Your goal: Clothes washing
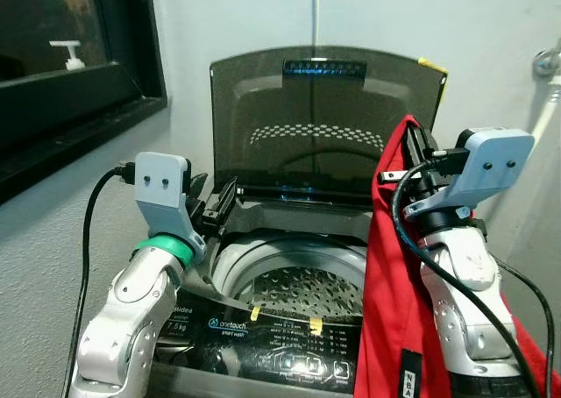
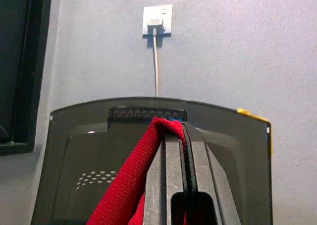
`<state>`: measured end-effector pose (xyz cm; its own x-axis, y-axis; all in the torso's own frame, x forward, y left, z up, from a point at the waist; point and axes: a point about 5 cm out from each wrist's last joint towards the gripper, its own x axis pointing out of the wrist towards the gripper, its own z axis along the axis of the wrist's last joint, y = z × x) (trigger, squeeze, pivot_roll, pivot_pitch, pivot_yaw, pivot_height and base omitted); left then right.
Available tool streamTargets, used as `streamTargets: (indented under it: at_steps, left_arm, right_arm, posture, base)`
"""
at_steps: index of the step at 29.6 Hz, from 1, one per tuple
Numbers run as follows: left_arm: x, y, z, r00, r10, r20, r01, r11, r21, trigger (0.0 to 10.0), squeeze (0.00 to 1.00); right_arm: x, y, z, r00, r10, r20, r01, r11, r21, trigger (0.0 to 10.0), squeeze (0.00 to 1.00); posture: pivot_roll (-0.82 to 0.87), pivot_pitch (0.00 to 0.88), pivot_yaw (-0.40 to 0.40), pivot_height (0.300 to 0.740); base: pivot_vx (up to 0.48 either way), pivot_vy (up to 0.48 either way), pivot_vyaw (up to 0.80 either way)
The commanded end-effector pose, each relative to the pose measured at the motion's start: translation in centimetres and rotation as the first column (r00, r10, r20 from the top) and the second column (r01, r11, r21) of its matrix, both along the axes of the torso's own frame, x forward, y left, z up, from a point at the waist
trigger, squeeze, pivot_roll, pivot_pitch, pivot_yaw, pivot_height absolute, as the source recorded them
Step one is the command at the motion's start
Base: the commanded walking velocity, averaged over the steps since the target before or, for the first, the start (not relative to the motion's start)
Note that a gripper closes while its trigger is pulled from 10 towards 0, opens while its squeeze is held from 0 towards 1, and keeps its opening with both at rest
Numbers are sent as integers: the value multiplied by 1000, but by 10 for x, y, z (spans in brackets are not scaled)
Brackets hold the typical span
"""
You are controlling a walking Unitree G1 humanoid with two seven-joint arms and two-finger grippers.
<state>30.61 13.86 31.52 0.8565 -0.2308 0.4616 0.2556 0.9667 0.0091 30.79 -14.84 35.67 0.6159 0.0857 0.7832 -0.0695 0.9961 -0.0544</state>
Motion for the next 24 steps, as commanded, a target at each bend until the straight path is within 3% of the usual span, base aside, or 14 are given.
streamTargets:
  at_steps: [1, 6, 9, 11, 12, 14, 15, 17, 18, 19, 20, 21, 23, 24]
  left_arm:
    - [-1, 0, -3, 1000, -10, -14, 10, 1000, -3, 10000, 0]
    - [-1, -2, -3, 999, -39, -16, 39, 999, 26, 10000, 0]
    - [-3, -4, 0, 995, -102, 19, 98, 983, 154, 10000, 0]
    - [2, -1, 16, 983, -175, 58, 148, 936, 320, 10000, 0]
    - [2, -1, 16, 983, -175, 58, 148, 936, 320, 10000, 0]
    - [5, 1, 15, 951, -306, -40, 287, 830, 479, 10000, 0]
    - [5, 1, 15, 951, -306, -40, 287, 830, 479, 10000, 0]
    - [2, 4, 6, 894, -419, -160, 438, 740, 511, 10000, 0]
    - [2, 4, 6, 894, -419, -160, 438, 740, 511, 10000, 0]
    - [-3, 5, 3, 858, -473, -201, 505, 704, 500, 10000, 0]
    - [-3, 5, 3, 858, -473, -201, 505, 704, 500, 10000, 0]
    - [-10, 1, 1, 792, -560, -245, 602, 648, 466, 10000, 0]
    - [-32, -18, -4, 615, -727, -304, 770, 472, 430, 10000, 0]
    - [-32, -18, -4, 615, -727, -304, 770, 472, 430, 10000, 0]
  right_arm:
    - [-4, 3, 2, 1000, -5, 30, 6, 999, -49, 10000, 0]
    - [-3, 6, 10, 997, -14, 73, 23, 992, -121, 10000, 0]
    - [3, 4, 33, 990, -47, 135, 60, 994, -90, 10000, 0]
    - [13, 8, 68, 976, -45, 213, 62, 995, -74, 10000, 0]
    - [13, 8, 68, 976, -45, 213, 62, 995, -74, 10000, 0]
    - [15, 15, 95, 968, 24, 250, -9, 998, -60, 10000, 0]
    - [15, 15, 95, 968, 24, 250, -9, 998, -60, 10000, 0]
    - [11, 18, 110, 958, 108, 267, -97, 994, -56, 10000, 0]
    - [11, 18, 110, 958, 108, 267, -97, 994, -56, 10000, 0]
    - [7, 20, 114, 945, 191, 266, -177, 981, -76, 10000, 0]
    - [7, 20, 114, 945, 191, 266, -177, 981, -76, 10000, 0]
    - [3, 22, 116, 924, 290, 250, -268, 956, -120, 10000, 0]
    - [-2, 25, 115, 877, 428, 217, -391, 899, -196, 10000, 0]
    - [-2, 25, 115, 877, 428, 217, -391, 899, -196, 10000, 0]
  posture:
    - [65, 31, 69, 740]
    - [61, 40, 73, 740]
    - [57, 48, 73, 740]
    - [64, 65, 62, 740]
    - [64, 65, 62, 740]
    - [84, 73, 58, 740]
    - [84, 73, 58, 740]
    - [77, 86, 55, 740]
    - [77, 86, 55, 740]
    - [77, 91, 58, 740]
    - [77, 91, 58, 740]
    - [72, 98, 65, 740]
    - [66, 101, 67, 740]
    - [66, 101, 67, 740]
  base:
    - [0, 0, 0]
    - [0, 0, 0]
    - [0, 0, 0]
    - [0, 0, 0]
    - [0, 0, 0]
    - [0, 0, 0]
    - [0, 0, 0]
    - [0, 0, 0]
    - [0, 0, 0]
    - [0, 0, 0]
    - [0, 0, 0]
    - [0, 0, 0]
    - [0, 0, 0]
    - [0, 0, 0]
